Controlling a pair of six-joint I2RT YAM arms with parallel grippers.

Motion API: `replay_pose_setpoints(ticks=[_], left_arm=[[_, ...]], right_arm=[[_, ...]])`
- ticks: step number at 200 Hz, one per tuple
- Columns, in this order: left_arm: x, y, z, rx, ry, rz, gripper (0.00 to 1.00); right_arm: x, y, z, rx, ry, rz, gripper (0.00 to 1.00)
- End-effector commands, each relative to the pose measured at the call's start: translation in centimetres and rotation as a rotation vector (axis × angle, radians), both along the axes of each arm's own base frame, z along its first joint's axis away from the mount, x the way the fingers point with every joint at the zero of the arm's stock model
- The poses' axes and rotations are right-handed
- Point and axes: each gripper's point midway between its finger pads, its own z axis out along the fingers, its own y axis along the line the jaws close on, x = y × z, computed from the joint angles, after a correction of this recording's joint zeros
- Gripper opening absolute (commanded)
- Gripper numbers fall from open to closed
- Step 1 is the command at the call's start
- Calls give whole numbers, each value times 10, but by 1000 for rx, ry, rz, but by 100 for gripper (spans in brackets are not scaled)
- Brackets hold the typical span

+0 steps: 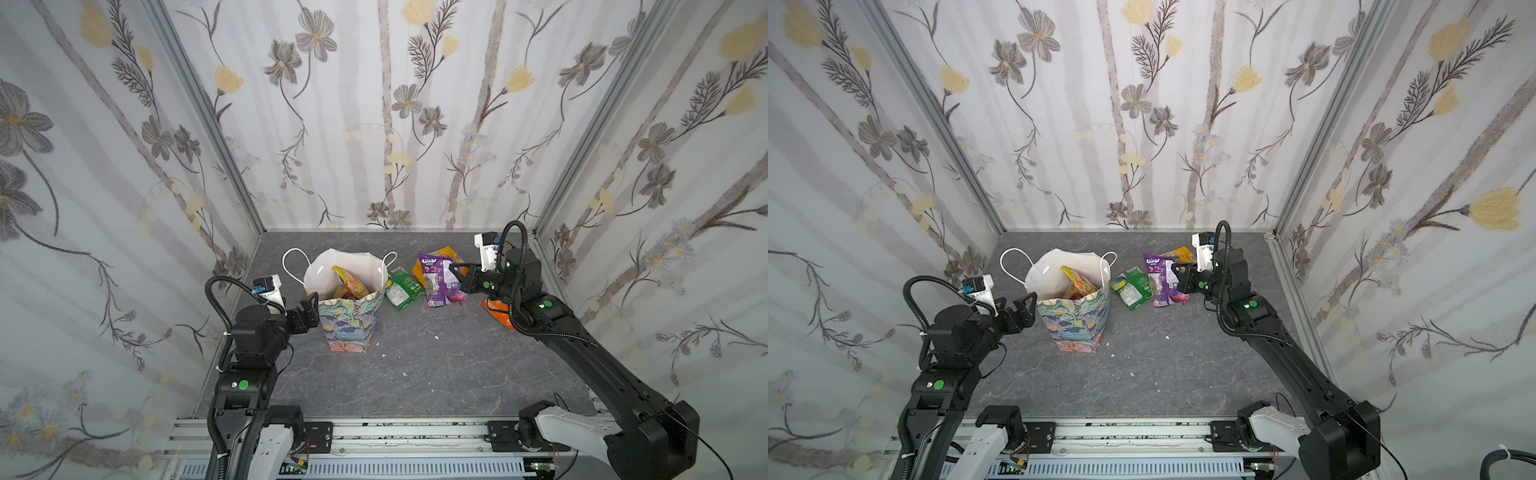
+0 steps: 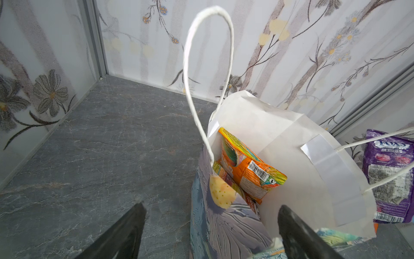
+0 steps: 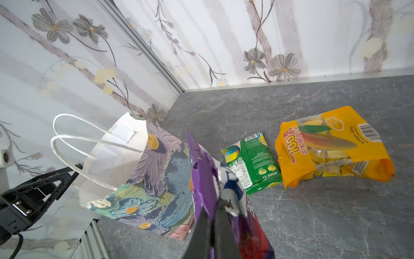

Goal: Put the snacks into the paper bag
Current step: 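Lift the purple packet up with the right gripper, then carry the purple packet over the bag, lower it in, open the right gripper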

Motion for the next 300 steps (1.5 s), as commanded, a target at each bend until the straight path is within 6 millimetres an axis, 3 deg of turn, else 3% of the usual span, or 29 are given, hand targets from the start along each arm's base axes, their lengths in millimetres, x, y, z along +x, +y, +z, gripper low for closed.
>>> replay_pose_setpoints(ticks=[1,51,93,172,234,266,271,300], left_arm=[[1,-1,4,4,-18,-5,92],[1,-1,5,3,-24,-8,92],[1,-2,4,1,-20,-13,92],[3,-3,2,2,-11,-18,90],[1,-3,5,1,-24,-20,90],[1,-4,5,1,-24,-25,90],[0,-4,5,1,-26,-25,90],[-1,-4,6,0,-33,-25,90]], right_arm=[[1,8,25,2,-69,28,0],[-4,27,75,25,-161,81,0],[-12,45,105,49,-220,132,0],[-34,108,172,99,-350,298,0],[-47,157,199,118,-397,402,0],[-44,173,202,126,-391,427,0],[-36,182,188,110,-363,433,0],[-23,200,170,85,-328,452,0]])
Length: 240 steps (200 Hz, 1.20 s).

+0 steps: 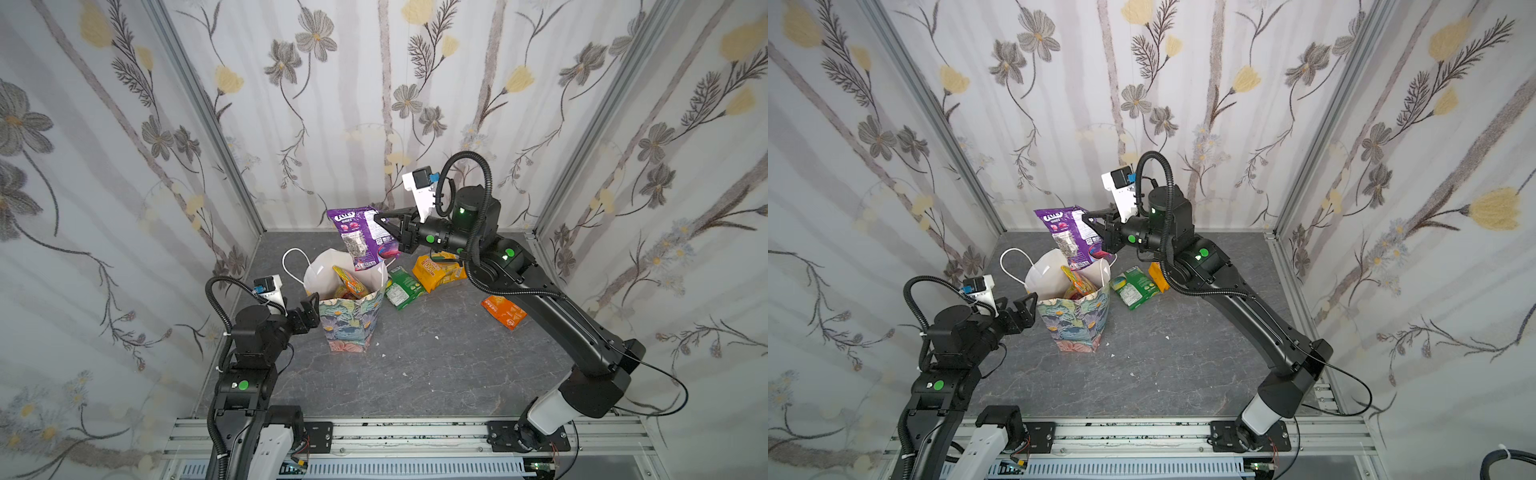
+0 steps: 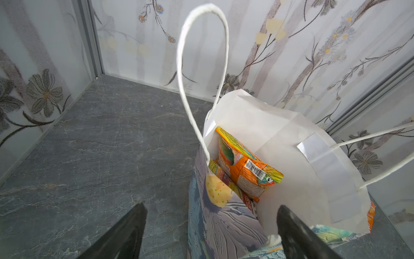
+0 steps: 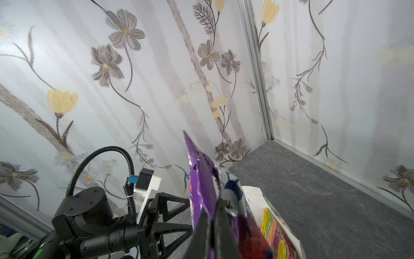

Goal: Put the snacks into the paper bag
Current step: 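Carry the purple packet over the bag, lower it in, open the right gripper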

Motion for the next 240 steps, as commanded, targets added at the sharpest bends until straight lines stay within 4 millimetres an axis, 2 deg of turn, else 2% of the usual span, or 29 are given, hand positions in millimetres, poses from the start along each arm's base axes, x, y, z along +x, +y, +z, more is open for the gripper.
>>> replay_pose_setpoints(ticks=[1,60,86,88,91,123,156,240], left_arm=[[0,-1,5,5,-29,-11,90],[2,-2,4,4,-22,-15,90],[1,-1,5,5,-25,-11,91],[1,-1,5,5,-24,-11,91],[1,-1,4,5,-23,-11,91],[2,-2,4,6,-20,-14,91],[2,-2,4,6,-21,-15,90],[2,-2,3,5,-19,-15,90]], right_arm=[[5,11,-2,-6,-13,21,0],[25,48,-60,-192,37,56,0],[37,52,-81,-244,50,26,0],[27,60,-81,-246,48,47,0],[25,62,-83,-250,48,51,0],[24,68,-98,-289,62,49,0],[10,79,-119,-335,93,111,0],[7,80,-158,-441,161,136,0]])
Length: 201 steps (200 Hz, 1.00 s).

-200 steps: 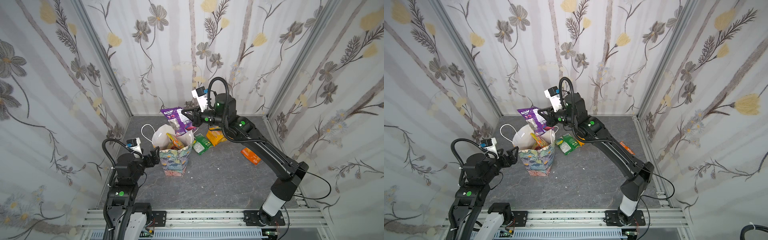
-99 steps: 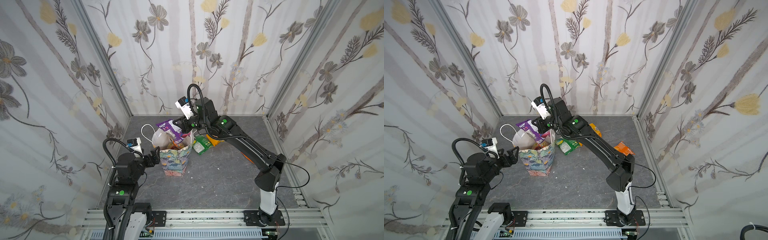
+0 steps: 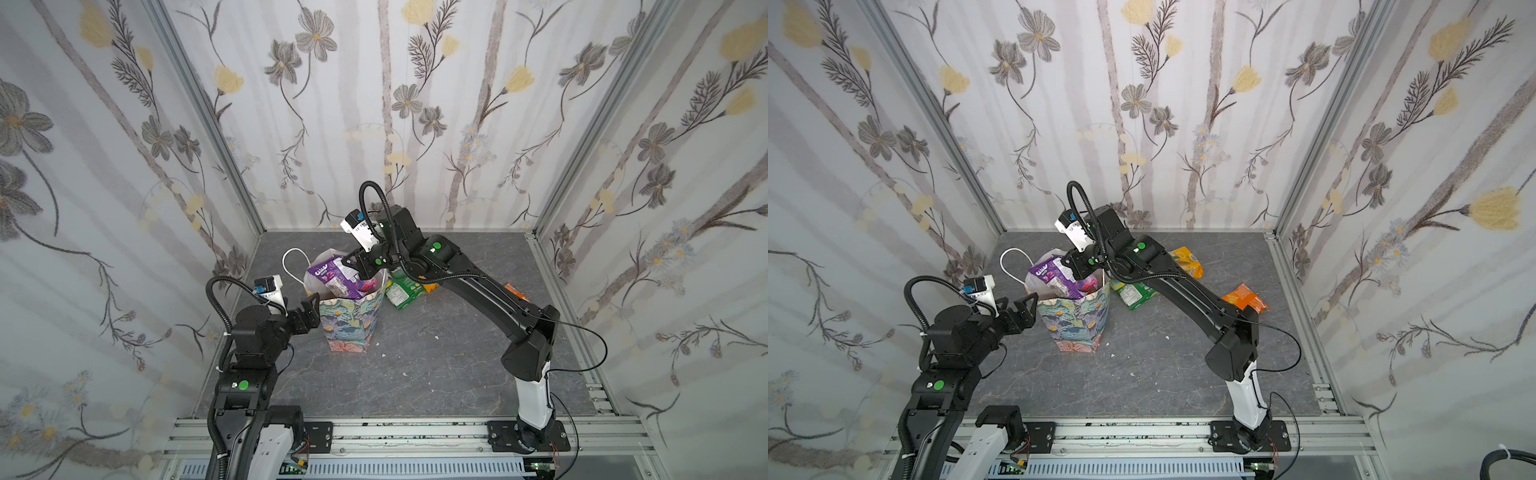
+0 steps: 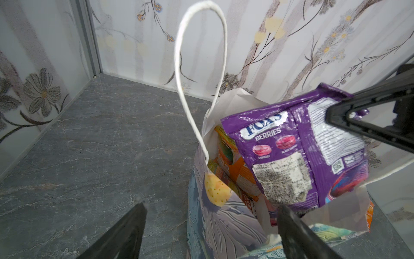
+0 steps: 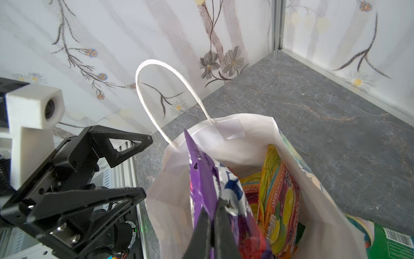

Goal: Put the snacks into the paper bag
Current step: 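Carry the purple packet over the bag, lower it in, open the right gripper, then withdraw the right gripper from the bag toward the orange chip packet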

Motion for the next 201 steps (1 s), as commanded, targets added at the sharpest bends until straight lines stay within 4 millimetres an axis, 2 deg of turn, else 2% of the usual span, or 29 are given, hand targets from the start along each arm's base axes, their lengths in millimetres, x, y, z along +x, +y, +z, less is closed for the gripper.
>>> replay_pose_setpoints(ticks=[1,26,56,71,90,149,186,201], left_arm=[[2,-1,5,8,-24,-7,91],[2,-1,5,8,-23,-8,90],[2,-1,6,7,-26,-10,90],[2,-1,4,7,-23,-9,90],[2,-1,5,8,-23,-8,90],[2,-1,4,7,-23,-9,90],[2,-1,5,7,-24,-9,90],[1,-1,5,9,-26,-7,90]], right_arm=[[-2,2,-4,-16,1,24,0],[5,2,-13,-81,-16,-10,3],[13,3,-10,-111,-65,-54,21],[15,2,-5,-106,-80,-67,37],[11,3,3,-83,-84,-51,44],[8,-7,44,-11,-142,-88,45],[9,-10,49,-7,-157,-103,45],[7,-12,59,9,-170,-105,46]])
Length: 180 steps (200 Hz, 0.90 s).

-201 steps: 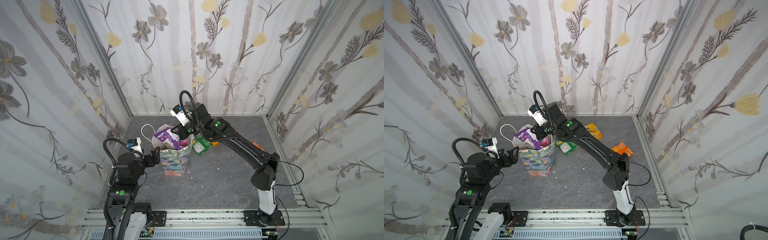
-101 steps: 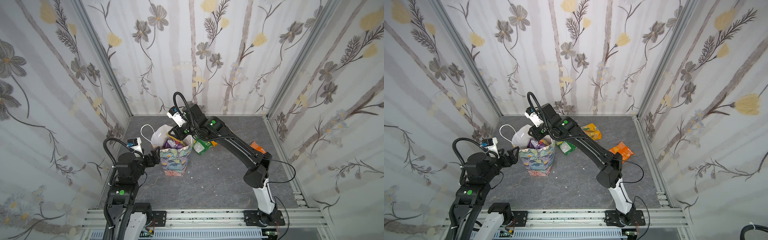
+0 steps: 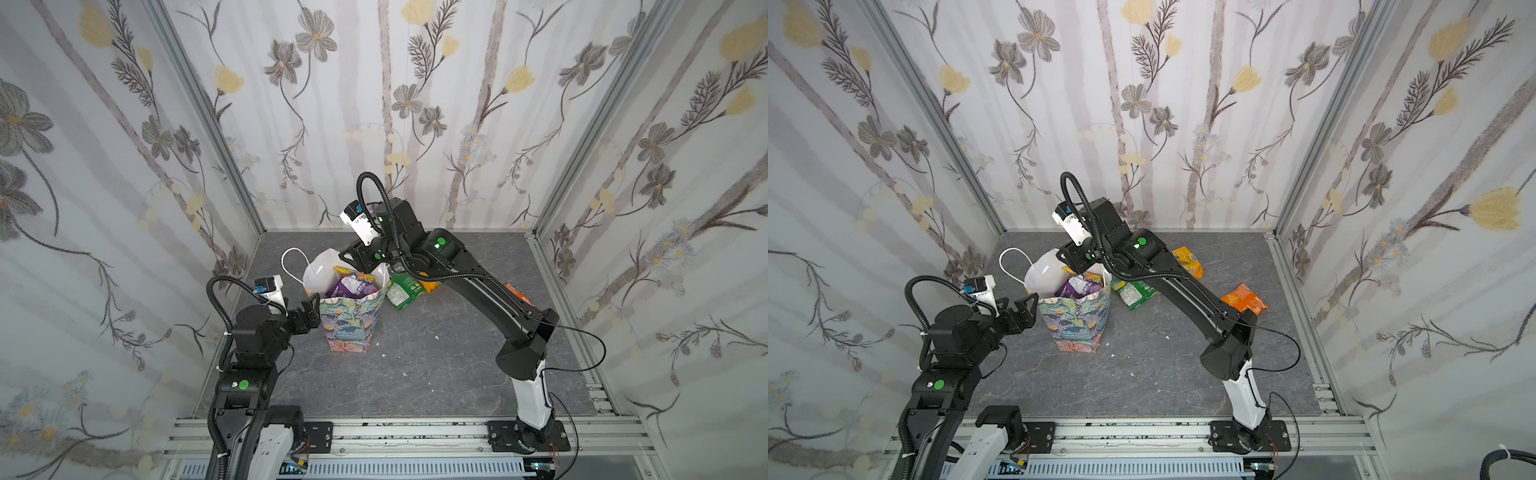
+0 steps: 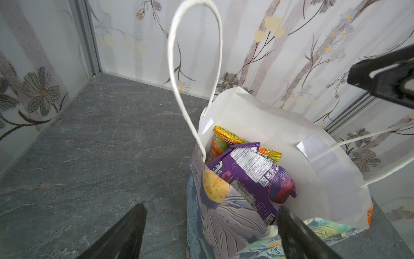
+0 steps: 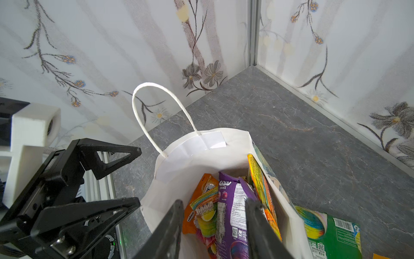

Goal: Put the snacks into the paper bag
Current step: 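Withdraw the right gripper from the bag toward the orange chip packet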

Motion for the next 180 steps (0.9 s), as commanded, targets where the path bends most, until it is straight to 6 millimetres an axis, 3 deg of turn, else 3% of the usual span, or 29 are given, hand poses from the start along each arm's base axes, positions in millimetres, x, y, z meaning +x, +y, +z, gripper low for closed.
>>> replay_pose_setpoints(ticks=[1,29,58,88,102,105,117,135,149,180], left_arm=[[1,0,6,9,-29,-4,90],[1,0,7,8,-32,-4,90],[0,0,7,9,-34,-4,90],[-1,0,8,7,-39,-2,90],[-1,0,9,8,-42,-2,90],[-1,0,10,8,-44,-2,90],[-1,0,9,8,-44,-2,90],[-1,0,10,8,-44,-3,90],[-1,0,9,7,-42,-5,91],[-1,1,8,10,-41,3,91]], right_arm=[[0,-4,23,43,-47,-17,46],[-4,-20,51,73,-96,-51,49],[0,-55,65,53,-156,-175,54],[5,-102,59,22,-203,-329,65],[10,-124,52,26,-201,-392,77],[7,-135,60,49,-211,-408,79],[8,-155,58,78,-203,-455,88],[29,-201,44,81,-181,-584,100],[42,-235,26,30,-171,-701,100],[66,-313,-40,-115,-57,-957,100]])
